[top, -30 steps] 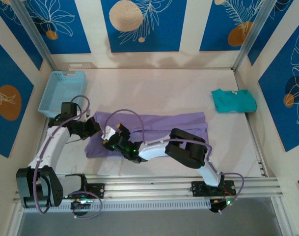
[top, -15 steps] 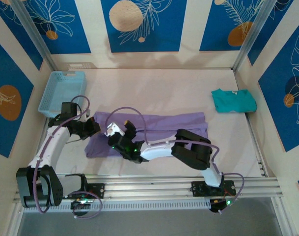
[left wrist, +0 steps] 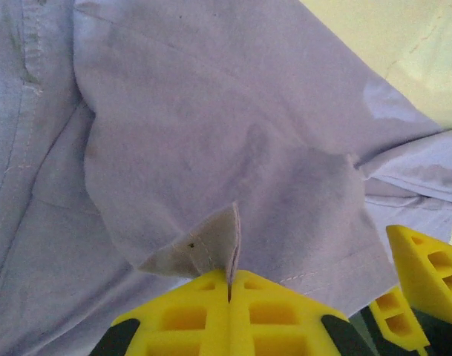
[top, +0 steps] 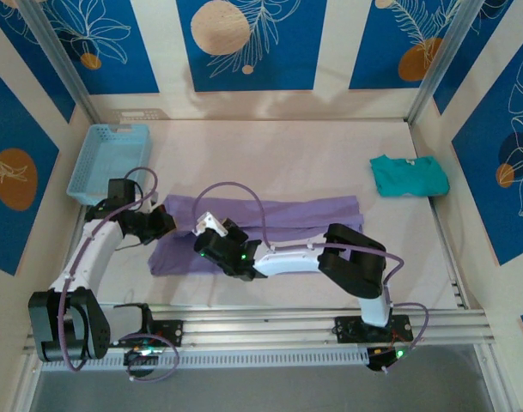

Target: Fold the inside-out t-shirt

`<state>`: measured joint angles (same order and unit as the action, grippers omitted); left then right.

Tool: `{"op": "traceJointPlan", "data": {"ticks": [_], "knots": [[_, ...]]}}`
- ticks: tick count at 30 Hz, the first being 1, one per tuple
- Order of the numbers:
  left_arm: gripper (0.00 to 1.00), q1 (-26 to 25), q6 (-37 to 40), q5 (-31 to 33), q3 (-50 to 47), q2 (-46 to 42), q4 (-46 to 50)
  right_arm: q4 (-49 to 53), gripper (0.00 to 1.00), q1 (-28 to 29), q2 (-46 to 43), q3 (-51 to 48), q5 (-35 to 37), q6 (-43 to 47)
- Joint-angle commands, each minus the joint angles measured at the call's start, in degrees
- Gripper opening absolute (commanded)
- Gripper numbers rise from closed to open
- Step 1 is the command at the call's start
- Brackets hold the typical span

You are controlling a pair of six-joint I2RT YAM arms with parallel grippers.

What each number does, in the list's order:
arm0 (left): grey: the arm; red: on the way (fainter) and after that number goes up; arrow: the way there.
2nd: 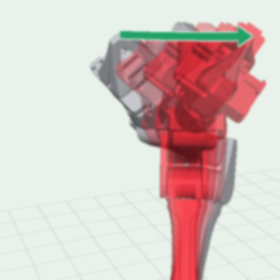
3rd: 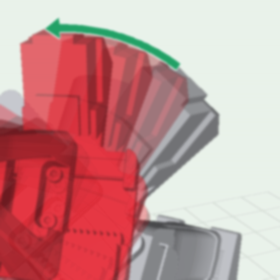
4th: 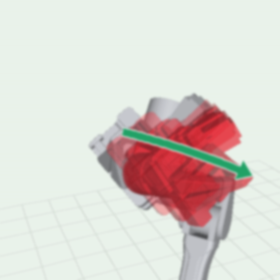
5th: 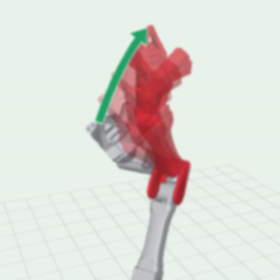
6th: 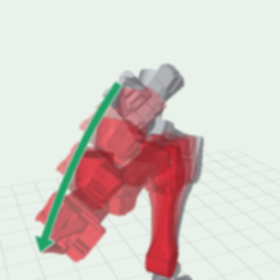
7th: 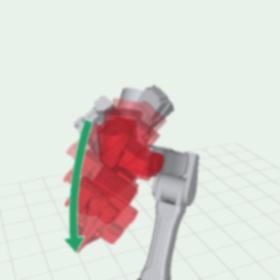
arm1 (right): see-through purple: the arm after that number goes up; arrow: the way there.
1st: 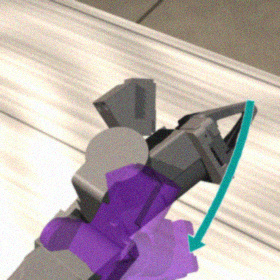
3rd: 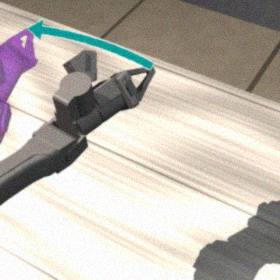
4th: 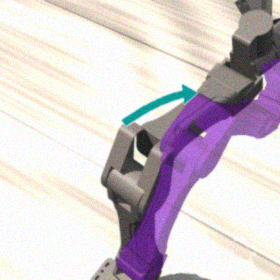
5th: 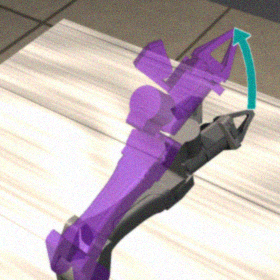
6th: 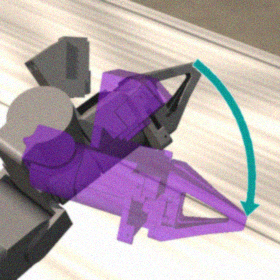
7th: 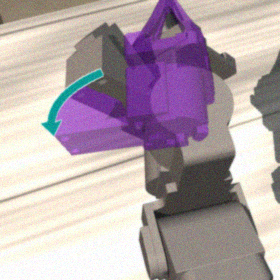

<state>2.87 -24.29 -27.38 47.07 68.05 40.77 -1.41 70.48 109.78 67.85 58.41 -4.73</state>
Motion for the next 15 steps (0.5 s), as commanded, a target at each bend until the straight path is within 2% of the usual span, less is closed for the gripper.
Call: {"op": "traceJointPlan", "data": {"ticks": [1, 4, 7, 9, 11, 15], "knots": [[0.00, 0.38, 1.37, 0.78, -1.48, -1.05, 0.86, 2.61, 0.13, 0.20, -3.29, -1.51, -4.06, -0.45], [0.00, 0.33, 1.20, 0.53, -2.22, -1.34, 1.73, 3.09, 0.01, 0.77, -4.08, -2.50, -6.83, 0.96], [0.02, 0.38, 0.18, -0.48, -3.28, -1.99, 2.16, 5.33, 0.00, 1.51, -5.20, -3.70, -9.13, 1.52], [0.11, 0.33, -0.40, -0.99, -4.31, -2.39, 2.34, 7.21, 0.01, 1.91, -6.17, -4.85, -11.43, 1.55], [0.26, 0.28, -0.15, 0.23, -4.16, -2.65, 3.52, 9.97, 0.10, 2.17, -7.14, -5.99, -15.64, 1.86], [0.49, 0.39, 0.82, 6.08, -1.89, -4.04, 5.11, 17.94, 0.37, 3.18, -9.48, -7.30, -20.76, 2.50]]}}
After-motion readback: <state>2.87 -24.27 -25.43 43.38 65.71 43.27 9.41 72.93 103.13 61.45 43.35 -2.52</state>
